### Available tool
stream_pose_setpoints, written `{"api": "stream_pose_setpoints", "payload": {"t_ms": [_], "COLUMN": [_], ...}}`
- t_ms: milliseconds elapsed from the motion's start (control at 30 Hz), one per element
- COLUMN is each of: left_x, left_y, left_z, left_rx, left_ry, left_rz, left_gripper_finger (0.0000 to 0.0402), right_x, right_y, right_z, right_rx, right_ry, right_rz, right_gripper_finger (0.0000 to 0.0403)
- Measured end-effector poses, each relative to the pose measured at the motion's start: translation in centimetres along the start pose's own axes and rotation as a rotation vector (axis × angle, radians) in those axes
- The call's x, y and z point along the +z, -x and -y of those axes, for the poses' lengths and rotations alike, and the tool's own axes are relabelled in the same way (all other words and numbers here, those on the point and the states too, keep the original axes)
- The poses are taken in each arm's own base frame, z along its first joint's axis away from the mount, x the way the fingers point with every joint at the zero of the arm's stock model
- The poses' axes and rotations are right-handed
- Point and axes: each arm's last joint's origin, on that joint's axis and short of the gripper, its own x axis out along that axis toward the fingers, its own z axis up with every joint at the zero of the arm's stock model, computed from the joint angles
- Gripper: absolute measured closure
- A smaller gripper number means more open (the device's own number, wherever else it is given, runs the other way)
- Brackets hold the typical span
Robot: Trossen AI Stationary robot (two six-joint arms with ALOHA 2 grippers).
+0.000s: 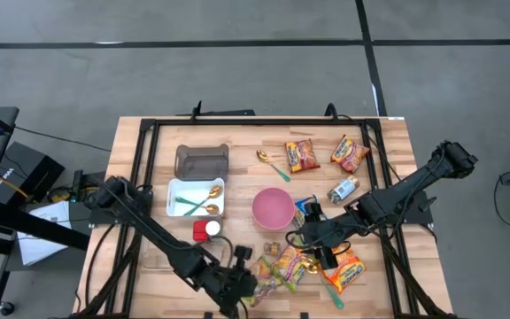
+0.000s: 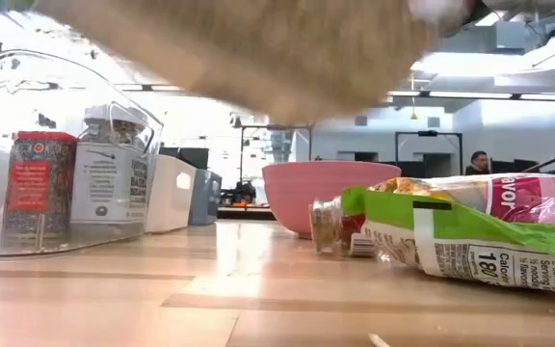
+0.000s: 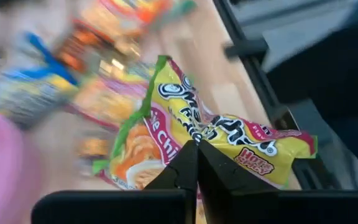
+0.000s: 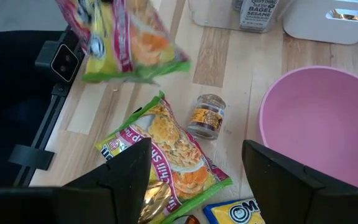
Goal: Pick & Place Food Item
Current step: Put the green noodle pack into the black transparent bin
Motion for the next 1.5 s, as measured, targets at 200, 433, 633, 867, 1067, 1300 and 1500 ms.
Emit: {"api": "stream_pose_setpoints", "payload": {"t_ms": [200,433,633,867,1067,1300,1500], "left_x": [1.4,2.6,2.0,0.5,-2.8,-8.6,-13.2], "left_y": [4.1,7.5,9.6,12.0,14.2,15.7,15.7], "left_z": [-3.0,-9.5,-15.5,-21.1,-24.8,-26.4,-27.8], "left_rx": [0.201,0.370,0.475,0.553,0.547,0.522,0.590], "left_ry": [-0.062,-0.068,-0.016,0.045,0.118,0.164,0.245], "left_rz": [0.052,0.041,-0.049,-0.140,-0.149,-0.119,-0.102], "left_gripper_finger": [0.0401,0.0401,0.0401,0.0401,0.0401,0.0401,0.0401], "right_x": [-0.1,-0.3,-0.5,-1.3,-1.9,-2.0,-2.4], "right_y": [0.5,2.4,3.9,5.2,6.7,7.7,7.8], "right_z": [0.1,0.6,0.4,0.1,0.5,0.9,1.3], "right_rx": [0.000,-0.079,-0.111,-0.198,-0.265,-0.305,-0.356], "right_ry": [0.001,-0.001,-0.004,0.008,-0.054,-0.079,-0.063], "right_rz": [0.001,0.032,0.064,0.072,0.090,0.126,0.098], "right_gripper_finger": [0.0159,0.0159,0.0159,0.0159,0.0159,0.0159,0.0159]}}
